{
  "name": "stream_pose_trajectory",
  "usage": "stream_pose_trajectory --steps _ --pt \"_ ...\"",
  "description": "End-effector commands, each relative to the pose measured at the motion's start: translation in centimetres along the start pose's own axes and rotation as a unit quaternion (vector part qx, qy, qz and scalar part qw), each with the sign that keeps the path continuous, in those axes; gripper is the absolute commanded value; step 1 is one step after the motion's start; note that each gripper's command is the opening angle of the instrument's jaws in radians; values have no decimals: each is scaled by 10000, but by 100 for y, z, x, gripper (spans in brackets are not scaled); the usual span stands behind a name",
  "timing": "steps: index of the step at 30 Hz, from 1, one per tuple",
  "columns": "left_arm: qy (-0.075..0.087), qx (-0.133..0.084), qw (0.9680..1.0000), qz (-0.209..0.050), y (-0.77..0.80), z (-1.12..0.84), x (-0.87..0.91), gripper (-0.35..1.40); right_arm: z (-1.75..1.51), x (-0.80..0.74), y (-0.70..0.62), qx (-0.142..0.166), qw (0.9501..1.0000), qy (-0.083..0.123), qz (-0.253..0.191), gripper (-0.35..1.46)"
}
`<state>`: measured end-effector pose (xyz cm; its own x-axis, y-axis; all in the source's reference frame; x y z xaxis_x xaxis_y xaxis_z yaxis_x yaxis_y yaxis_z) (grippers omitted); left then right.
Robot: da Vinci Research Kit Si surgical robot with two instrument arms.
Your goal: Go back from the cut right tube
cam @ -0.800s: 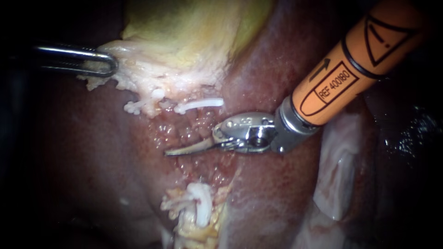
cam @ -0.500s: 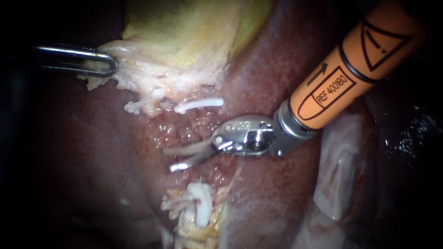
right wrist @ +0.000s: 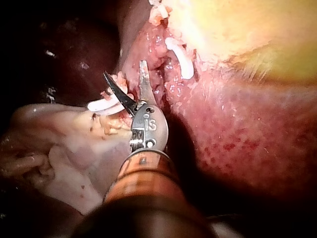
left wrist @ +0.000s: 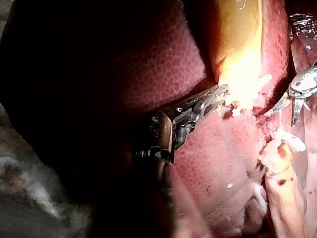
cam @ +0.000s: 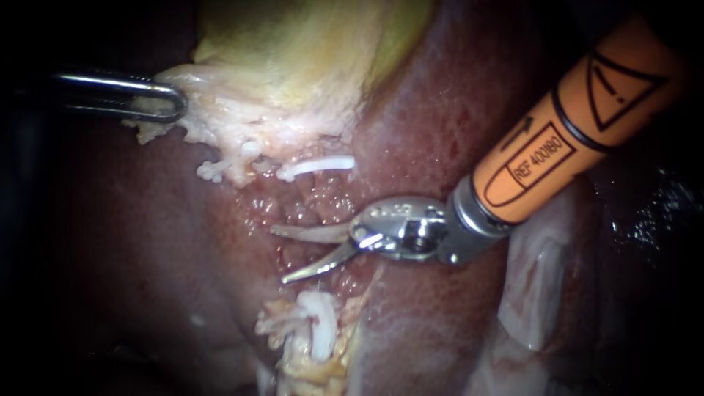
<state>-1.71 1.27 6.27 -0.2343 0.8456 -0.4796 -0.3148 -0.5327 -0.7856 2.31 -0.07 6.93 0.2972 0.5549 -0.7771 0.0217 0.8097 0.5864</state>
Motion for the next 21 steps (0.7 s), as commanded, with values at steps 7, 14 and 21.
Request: stream_pose_trajectory --steps 7,14,21 --pt "0 -1 10000 1 0 0 0 -35 -55 -8 -23 -324 9950 -229 -917 145" --pt "0 -1 10000 1 0 0 0 -35 -106 -3 -20 -499 9837 -958 -1438 145" --pt "1 3 10000 3 0 0 -1 -35 -143 0 -15 -801 9778 -1157 -1554 145"
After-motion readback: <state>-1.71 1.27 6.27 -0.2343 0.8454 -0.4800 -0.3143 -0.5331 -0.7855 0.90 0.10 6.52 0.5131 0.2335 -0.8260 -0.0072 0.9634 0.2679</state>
